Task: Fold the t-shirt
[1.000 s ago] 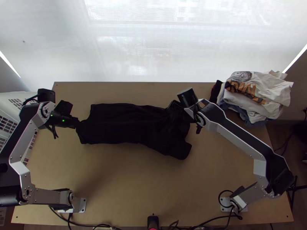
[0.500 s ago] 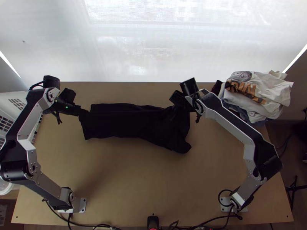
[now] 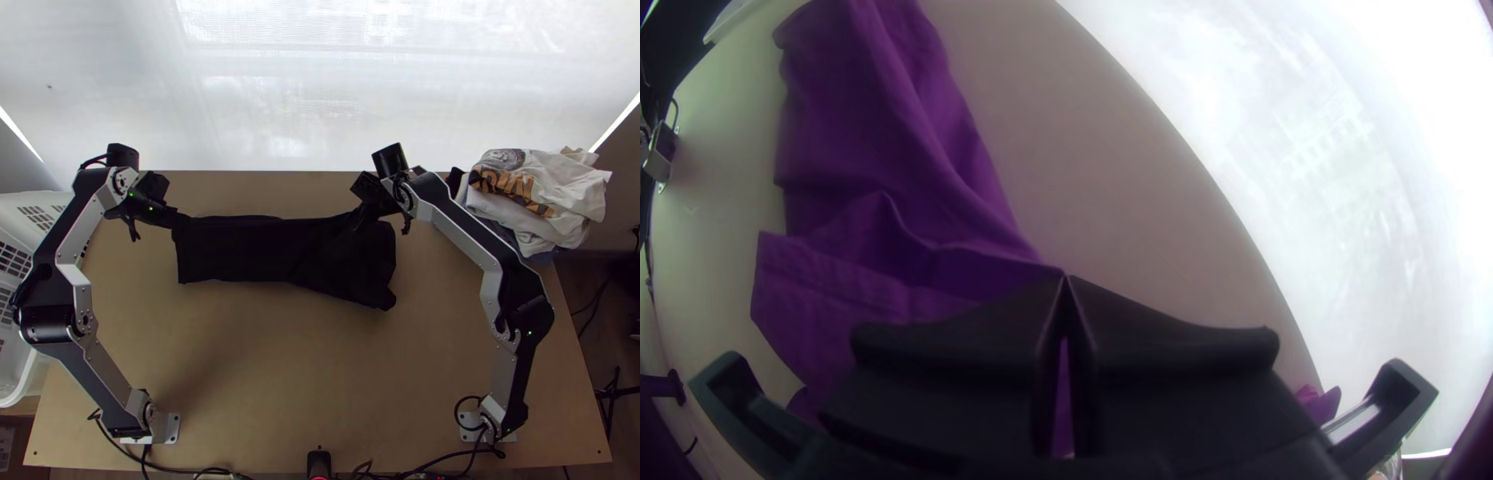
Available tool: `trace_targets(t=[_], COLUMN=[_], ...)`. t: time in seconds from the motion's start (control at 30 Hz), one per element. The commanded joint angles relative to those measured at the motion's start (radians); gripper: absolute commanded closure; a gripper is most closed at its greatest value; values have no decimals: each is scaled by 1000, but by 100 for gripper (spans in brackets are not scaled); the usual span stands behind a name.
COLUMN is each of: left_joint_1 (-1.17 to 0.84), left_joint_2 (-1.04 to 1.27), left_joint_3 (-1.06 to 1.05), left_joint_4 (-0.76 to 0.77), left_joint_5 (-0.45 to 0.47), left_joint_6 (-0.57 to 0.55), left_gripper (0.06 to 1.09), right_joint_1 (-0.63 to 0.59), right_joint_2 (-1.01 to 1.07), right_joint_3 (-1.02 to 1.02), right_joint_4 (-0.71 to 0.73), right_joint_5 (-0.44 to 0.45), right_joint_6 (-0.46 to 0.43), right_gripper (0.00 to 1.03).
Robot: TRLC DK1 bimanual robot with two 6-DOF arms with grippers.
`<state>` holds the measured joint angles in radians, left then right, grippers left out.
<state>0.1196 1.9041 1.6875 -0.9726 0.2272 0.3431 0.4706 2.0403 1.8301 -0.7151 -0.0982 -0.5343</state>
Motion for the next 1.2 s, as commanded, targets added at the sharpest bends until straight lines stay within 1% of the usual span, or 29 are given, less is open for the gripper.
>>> trace_targets(t=[0.0, 0.23, 0.37, 0.53, 0.87, 1.17], left_joint_1=[-9, -9, -9, -9, -15, -18], left_joint_2=[38, 49, 61, 92, 182, 251], left_joint_3=[32, 38, 41, 58, 159, 205], left_joint_4=[-5, -5, -5, -3, 8, -3], left_joint_5=[0, -2, -2, -2, -5, -6], left_joint_6=[-4, -6, -6, -9, -13, -13], left_gripper=[105, 105, 105, 105, 105, 105], right_joint_1=[-21, -27, -24, -24, -78, -76], right_joint_2=[135, 279, 327, 354, 353, 365], right_joint_3=[196, 429, 483, 471, 451, 440], right_joint_4=[-67, -168, -173, -190, -202, -213], right_joint_5=[-5, -6, -6, -6, -6, -6], right_joint_6=[-30, -52, -73, -81, -75, -73], right_gripper=[100, 100, 100, 100, 100, 100])
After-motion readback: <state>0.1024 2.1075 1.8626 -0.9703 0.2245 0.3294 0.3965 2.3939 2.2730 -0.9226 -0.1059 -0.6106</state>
